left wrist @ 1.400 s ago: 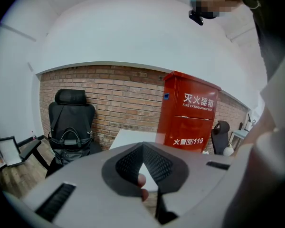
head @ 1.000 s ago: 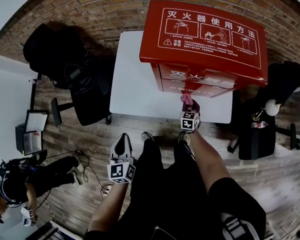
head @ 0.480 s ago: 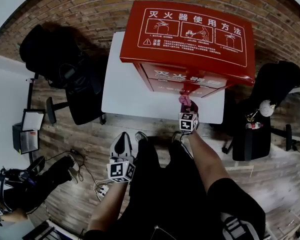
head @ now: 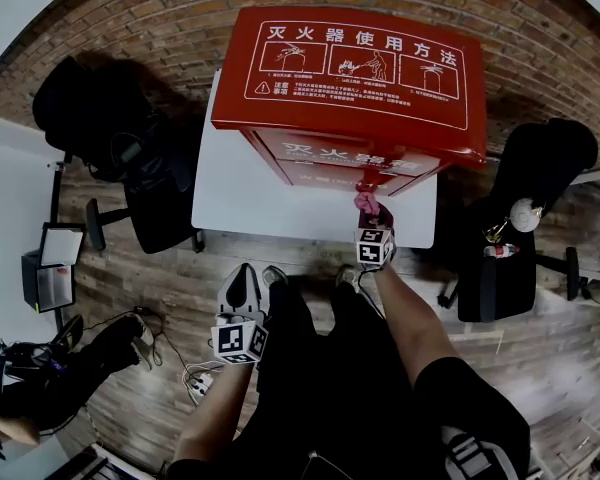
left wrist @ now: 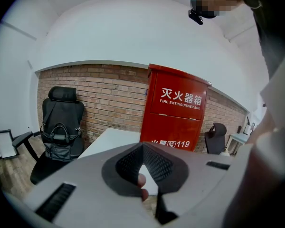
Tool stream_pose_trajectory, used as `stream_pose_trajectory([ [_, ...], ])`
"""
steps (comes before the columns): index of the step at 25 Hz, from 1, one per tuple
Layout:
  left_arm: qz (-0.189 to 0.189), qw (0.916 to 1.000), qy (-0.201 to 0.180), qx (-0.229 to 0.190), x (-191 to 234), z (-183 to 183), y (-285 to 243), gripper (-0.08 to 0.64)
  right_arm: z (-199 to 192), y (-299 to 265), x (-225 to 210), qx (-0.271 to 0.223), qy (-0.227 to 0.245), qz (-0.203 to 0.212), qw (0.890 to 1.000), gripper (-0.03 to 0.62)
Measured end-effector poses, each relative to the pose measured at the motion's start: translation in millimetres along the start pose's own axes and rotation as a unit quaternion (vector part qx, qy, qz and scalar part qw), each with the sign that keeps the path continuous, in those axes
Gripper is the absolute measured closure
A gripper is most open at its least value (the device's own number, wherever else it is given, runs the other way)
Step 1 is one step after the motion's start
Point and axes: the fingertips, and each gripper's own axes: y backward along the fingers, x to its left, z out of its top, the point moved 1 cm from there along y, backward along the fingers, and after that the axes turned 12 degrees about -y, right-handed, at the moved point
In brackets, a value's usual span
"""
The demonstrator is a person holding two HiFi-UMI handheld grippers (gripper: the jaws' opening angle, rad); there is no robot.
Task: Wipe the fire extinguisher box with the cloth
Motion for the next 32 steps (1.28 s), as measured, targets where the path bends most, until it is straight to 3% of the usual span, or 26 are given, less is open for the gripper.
stream_pose_trajectory([
  [19, -0.028, 0.9995, -0.009, -0.007, -46.1, 10.9, -20.3, 0.541, -6.6, 13.7, -55.1, 0.006, 0.013, -0.006, 1.000, 0.477],
  [32, -0.038, 0.9991, -0.015, -0.004, -51.7, 14.2, -26.0, 0.541, -9.9, 20.5, -77.2, 0.008, 0.006, -0.018, 1.000, 0.477],
])
